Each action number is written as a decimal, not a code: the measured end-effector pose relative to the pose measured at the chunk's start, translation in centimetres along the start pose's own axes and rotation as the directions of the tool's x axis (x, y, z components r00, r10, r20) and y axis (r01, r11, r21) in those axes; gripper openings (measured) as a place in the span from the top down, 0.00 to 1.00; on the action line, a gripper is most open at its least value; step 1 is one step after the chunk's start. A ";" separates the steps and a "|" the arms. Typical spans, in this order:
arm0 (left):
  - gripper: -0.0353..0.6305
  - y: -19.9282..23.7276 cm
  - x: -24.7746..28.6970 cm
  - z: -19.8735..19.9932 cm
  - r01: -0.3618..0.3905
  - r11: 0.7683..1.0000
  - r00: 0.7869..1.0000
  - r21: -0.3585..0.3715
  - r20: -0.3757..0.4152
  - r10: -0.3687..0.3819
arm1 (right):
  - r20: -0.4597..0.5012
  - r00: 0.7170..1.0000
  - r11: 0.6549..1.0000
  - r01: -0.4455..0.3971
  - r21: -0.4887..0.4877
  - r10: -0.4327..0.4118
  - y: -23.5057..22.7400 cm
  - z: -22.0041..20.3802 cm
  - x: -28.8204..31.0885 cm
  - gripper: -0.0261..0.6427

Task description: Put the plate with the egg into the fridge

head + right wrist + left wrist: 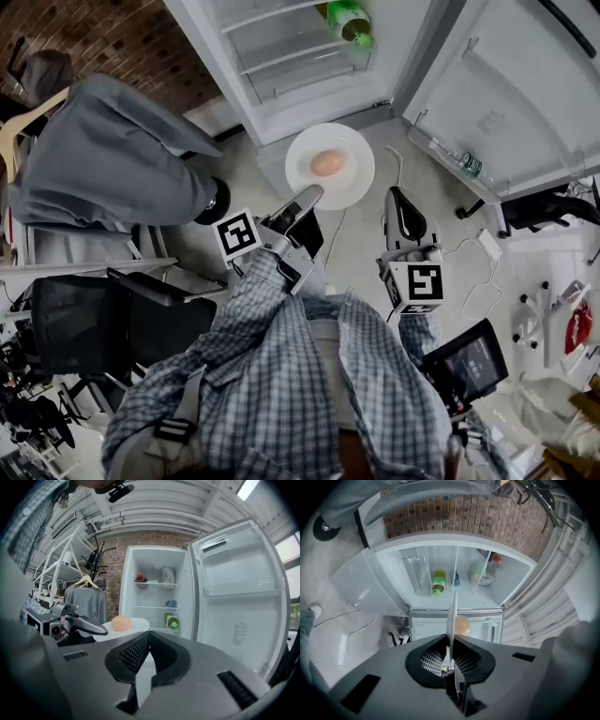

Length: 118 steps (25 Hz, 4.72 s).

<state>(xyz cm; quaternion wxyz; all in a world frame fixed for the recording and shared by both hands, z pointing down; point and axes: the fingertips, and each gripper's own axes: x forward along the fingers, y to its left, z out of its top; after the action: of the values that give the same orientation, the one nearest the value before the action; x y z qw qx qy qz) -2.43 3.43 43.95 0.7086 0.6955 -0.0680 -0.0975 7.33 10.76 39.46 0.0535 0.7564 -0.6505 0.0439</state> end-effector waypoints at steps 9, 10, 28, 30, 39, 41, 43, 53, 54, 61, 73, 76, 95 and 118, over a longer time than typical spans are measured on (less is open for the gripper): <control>0.91 -1.0 3.0 5.1 0.015 1.000 1.000 0.005 0.000 -0.015 | 0.018 1.000 1.000 -0.014 -0.019 0.015 -0.1 1.9 5.8 0.95; 0.91 -0.9 3.4 5.6 0.015 1.000 1.000 0.006 -0.002 -0.015 | 0.021 1.000 1.000 -0.014 -0.023 0.014 -0.2 2.2 6.5 0.95; 0.91 0.0 8.0 13.5 0.012 1.000 1.000 0.000 -0.013 -0.012 | -0.051 0.998 0.999 -0.031 -0.037 0.029 -1.1 1.4 16.2 0.95; 0.91 0.1 8.2 13.9 0.014 1.000 1.000 -0.003 -0.011 -0.014 | -0.052 0.998 0.999 -0.038 -0.036 0.037 -0.9 1.6 16.8 0.95; 0.91 0.4 9.5 15.9 0.017 1.000 0.999 -0.007 0.052 -0.017 | -0.046 0.994 0.995 -0.096 -0.031 0.095 -1.5 1.9 19.8 0.95; 0.91 0.5 9.9 16.4 0.015 1.000 0.997 0.002 0.074 -0.015 | -0.040 0.992 0.992 -0.124 -0.037 0.122 -1.7 2.1 20.7 0.95; 0.91 0.4 10.4 16.7 0.017 1.000 0.995 0.005 0.094 -0.018 | -0.040 0.989 0.989 -0.142 -0.047 0.140 -2.3 2.1 21.4 0.95; 0.91 -0.8 14.0 18.8 0.033 0.999 0.978 0.009 0.207 -0.035 | 0.030 0.973 0.969 -0.226 -0.100 0.230 -5.6 5.5 26.3 0.95; 0.91 -0.9 14.2 18.9 0.035 0.999 0.976 0.008 0.214 -0.036 | 0.028 0.972 0.967 -0.230 -0.104 0.234 -5.8 5.5 26.6 0.95; 0.91 -2.9 15.7 20.0 0.036 0.999 0.964 0.030 0.264 -0.043 | 0.047 0.969 0.954 -0.229 -0.194 0.243 -6.7 7.5 28.2 0.95; 0.91 -4.8 19.3 22.0 -0.007 0.997 0.957 0.073 0.290 -0.014 | 0.108 0.961 0.903 -0.195 -0.382 0.253 -8.1 10.9 29.5 0.95; 0.91 -5.2 20.2 22.7 -0.018 0.997 0.951 0.079 0.310 -0.008 | 0.119 0.959 0.890 -0.189 -0.414 0.258 -8.2 11.2 29.9 0.95; 0.91 -8.7 24.4 28.3 -0.038 0.989 0.940 0.142 0.341 -0.012 | 0.101 0.969 0.880 -0.157 -0.448 0.224 -9.6 10.9 31.0 0.95; 0.91 -7.4 25.7 32.4 -0.089 0.993 0.908 0.072 0.415 0.052 | 0.072 0.964 0.860 -0.195 -0.472 0.258 -9.9 10.7 33.2 0.95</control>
<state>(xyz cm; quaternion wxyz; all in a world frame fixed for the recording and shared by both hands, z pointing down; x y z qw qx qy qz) 14.66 -34.11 36.26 0.6497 0.6872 -0.2452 -0.2133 22.02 -21.75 33.18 0.1825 0.6414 -0.7287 -0.1561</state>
